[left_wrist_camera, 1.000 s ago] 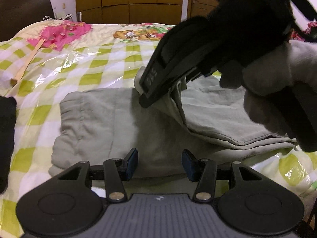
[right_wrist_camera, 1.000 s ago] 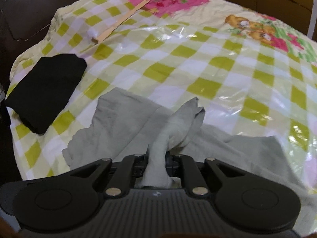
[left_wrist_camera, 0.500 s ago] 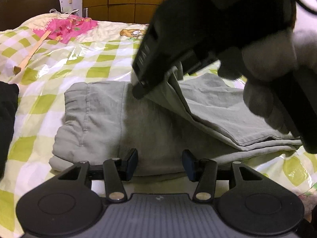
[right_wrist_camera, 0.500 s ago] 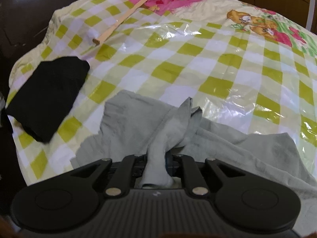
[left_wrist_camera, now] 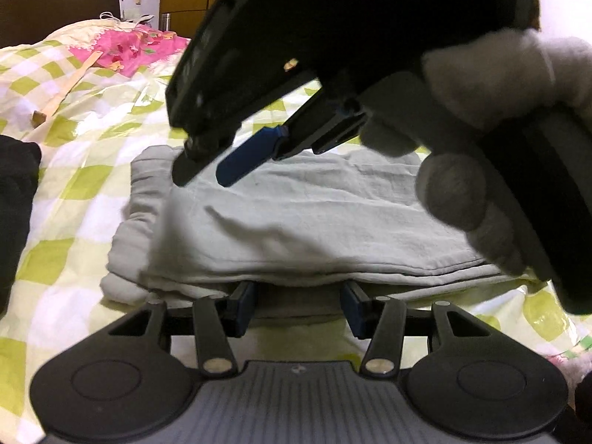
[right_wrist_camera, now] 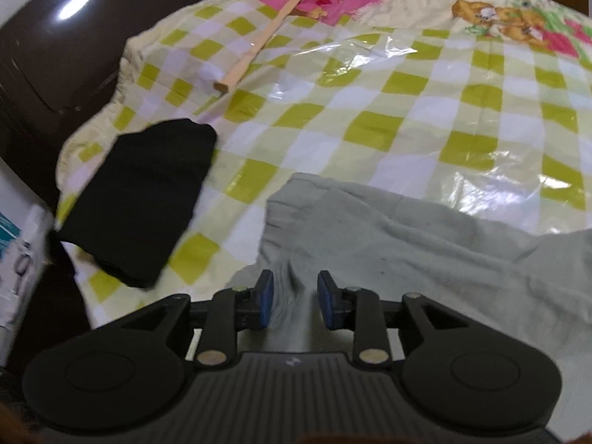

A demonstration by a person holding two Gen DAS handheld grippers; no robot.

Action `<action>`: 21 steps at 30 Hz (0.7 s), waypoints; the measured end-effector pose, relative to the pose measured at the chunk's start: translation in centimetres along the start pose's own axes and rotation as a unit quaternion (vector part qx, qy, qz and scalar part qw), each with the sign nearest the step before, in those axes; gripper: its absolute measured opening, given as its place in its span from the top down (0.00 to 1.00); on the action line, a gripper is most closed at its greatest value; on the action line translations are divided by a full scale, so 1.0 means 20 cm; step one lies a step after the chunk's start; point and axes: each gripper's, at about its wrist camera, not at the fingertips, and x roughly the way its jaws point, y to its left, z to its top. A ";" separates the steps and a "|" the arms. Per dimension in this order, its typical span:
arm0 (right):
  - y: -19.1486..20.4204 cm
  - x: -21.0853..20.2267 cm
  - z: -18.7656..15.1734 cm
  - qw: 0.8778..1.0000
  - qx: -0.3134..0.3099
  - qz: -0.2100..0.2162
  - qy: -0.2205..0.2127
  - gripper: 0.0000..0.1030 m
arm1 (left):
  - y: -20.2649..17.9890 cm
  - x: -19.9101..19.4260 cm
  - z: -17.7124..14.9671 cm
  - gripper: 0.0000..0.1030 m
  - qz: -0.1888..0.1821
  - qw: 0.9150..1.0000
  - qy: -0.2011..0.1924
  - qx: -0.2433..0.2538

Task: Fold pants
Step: 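Lower the folded leg onto the trousers and open the right gripper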

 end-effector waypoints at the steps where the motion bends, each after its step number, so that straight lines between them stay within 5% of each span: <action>1: 0.00 -0.01 0.00 1.000 0.005 0.011 -0.002 0.72 | 0.01 0.01 0.00 0.40 0.003 1.000 -0.001 -0.001; 21: -0.16 0.03 -0.03 0.996 -0.071 -0.055 0.024 0.67 | 0.04 -0.12 0.13 0.40 0.073 0.997 -0.014 0.025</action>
